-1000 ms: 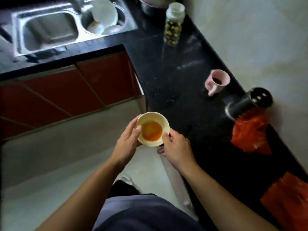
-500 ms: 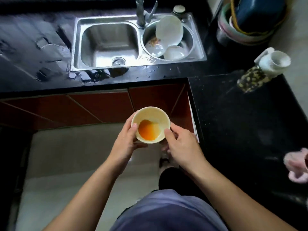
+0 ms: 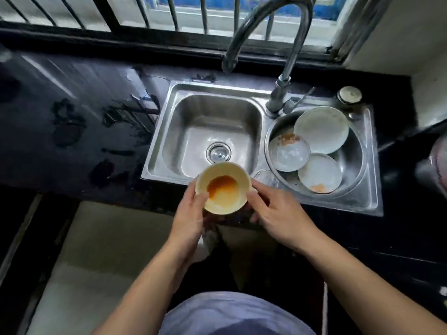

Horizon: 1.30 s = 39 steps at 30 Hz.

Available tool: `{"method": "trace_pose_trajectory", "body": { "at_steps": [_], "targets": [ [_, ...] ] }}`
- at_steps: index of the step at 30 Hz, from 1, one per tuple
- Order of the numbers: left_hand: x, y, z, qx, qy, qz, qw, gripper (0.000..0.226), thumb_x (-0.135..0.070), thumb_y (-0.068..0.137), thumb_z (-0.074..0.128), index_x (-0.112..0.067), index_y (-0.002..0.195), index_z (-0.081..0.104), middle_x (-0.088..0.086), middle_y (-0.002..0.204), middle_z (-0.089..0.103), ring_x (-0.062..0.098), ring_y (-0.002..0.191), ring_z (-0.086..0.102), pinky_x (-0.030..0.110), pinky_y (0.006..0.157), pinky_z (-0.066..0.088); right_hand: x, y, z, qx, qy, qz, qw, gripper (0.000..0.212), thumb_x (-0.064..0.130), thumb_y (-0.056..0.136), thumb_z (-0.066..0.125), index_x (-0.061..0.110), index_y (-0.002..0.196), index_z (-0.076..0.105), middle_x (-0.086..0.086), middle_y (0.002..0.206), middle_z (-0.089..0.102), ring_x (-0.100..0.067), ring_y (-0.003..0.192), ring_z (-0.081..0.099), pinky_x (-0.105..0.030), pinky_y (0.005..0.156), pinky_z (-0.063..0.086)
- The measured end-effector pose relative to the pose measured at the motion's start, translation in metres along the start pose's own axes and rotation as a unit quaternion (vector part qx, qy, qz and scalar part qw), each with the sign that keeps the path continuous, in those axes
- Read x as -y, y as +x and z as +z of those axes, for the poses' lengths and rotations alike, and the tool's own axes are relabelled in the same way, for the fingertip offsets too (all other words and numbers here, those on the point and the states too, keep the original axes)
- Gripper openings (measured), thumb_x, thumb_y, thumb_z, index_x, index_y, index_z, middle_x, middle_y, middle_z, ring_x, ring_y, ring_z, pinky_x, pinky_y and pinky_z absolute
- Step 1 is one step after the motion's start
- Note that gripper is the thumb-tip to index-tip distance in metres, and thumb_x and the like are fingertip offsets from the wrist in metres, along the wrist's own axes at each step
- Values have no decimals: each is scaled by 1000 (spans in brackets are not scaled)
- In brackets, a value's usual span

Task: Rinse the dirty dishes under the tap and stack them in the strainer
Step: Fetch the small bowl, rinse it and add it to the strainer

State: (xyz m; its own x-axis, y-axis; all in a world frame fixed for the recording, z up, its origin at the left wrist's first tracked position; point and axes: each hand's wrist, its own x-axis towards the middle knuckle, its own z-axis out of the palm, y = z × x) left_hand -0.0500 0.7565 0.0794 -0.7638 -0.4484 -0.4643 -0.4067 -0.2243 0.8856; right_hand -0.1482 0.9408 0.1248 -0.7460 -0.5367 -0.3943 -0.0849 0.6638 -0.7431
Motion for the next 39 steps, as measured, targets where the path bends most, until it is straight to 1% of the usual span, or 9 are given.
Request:
{"method": "trace_pose_trajectory", "body": {
  "at_steps": [4, 8, 12, 15, 20, 23, 31, 36, 39],
  "targets": [
    [-22, 79, 2, 20, 52, -48, 997, 40, -43, 76, 49, -62, 107, 67, -21, 101, 75, 10, 104, 68, 50, 94, 54, -10, 81, -61, -156, 100, 162, 969, 34, 36, 100, 51, 23, 128, 67, 5, 86, 78, -15, 69, 74, -35, 78, 57],
    [-32, 132, 8, 71, 8, -93, 993, 42, -26, 80, 45, -42, 107, 73, -9, 100, 76, 29, 107, 67, 50, 92, 59, -27, 140, -121, -259, 161, 235, 923, 29, 26, 98, 50, 15, 117, 69, -2, 85, 77, -18, 63, 71, -35, 65, 56],
    [-40, 168, 16, 74, -11, -113, 991, 43, -22, 79, 43, -37, 104, 74, -5, 97, 74, 23, 96, 65, 38, 78, 63, -39, 204, -153, -256, 164, 235, 923, 25, 27, 101, 46, 17, 118, 61, -10, 105, 70, -22, 68, 70, -28, 53, 57],
    [-43, 185, 25, 58, -36, -125, 990, 42, -20, 78, 44, -33, 104, 74, 3, 106, 70, 24, 96, 64, 43, 78, 64, -44, 255, -166, -206, 163, 244, 933, 47, 46, 98, 49, 15, 134, 55, -10, 111, 69, -32, 82, 76, -38, 59, 62],
    [-43, 203, 35, 43, -100, -158, 981, 49, -12, 80, 42, -32, 109, 76, 8, 115, 69, 34, 101, 68, 46, 72, 65, -62, 303, -171, -238, 47, 267, 933, 45, 46, 94, 42, 11, 83, 67, -23, 92, 74, -37, 74, 70, -41, 66, 60],
    [-37, 211, 35, 28, -114, -168, 979, 47, -12, 82, 42, -24, 117, 71, 13, 121, 65, 37, 103, 68, 46, 74, 65, -83, 310, -180, -270, -61, 267, 923, 50, 43, 92, 44, 2, 87, 74, -26, 88, 71, -44, 94, 66, -45, 87, 55],
    [-30, 218, 34, -25, -139, -168, 976, 37, -11, 85, 43, -20, 104, 72, 16, 117, 64, 34, 96, 69, 47, 76, 65, -101, 316, -178, -270, -31, 262, 926, 48, 39, 93, 42, 1, 83, 71, -32, 92, 71, -38, 103, 67, -51, 92, 55],
    [-31, 223, 32, -20, -135, -169, 976, 35, -9, 89, 41, -14, 112, 68, 17, 121, 62, 35, 100, 68, 47, 79, 65, -109, 301, -166, -298, 70, 278, 911, 38, 37, 94, 48, 16, 67, 64, -13, 72, 66, -27, 60, 60, -40, 64, 56],
    [-33, 227, 30, -17, -108, -165, 980, 39, -8, 90, 40, -17, 117, 68, 16, 122, 65, 34, 100, 70, 45, 78, 66, -104, 292, -167, -288, 118, 260, 914, 32, 35, 101, 43, 17, 82, 63, -4, 66, 65, -12, 40, 51, -27, 48, 44]
  ]
}}
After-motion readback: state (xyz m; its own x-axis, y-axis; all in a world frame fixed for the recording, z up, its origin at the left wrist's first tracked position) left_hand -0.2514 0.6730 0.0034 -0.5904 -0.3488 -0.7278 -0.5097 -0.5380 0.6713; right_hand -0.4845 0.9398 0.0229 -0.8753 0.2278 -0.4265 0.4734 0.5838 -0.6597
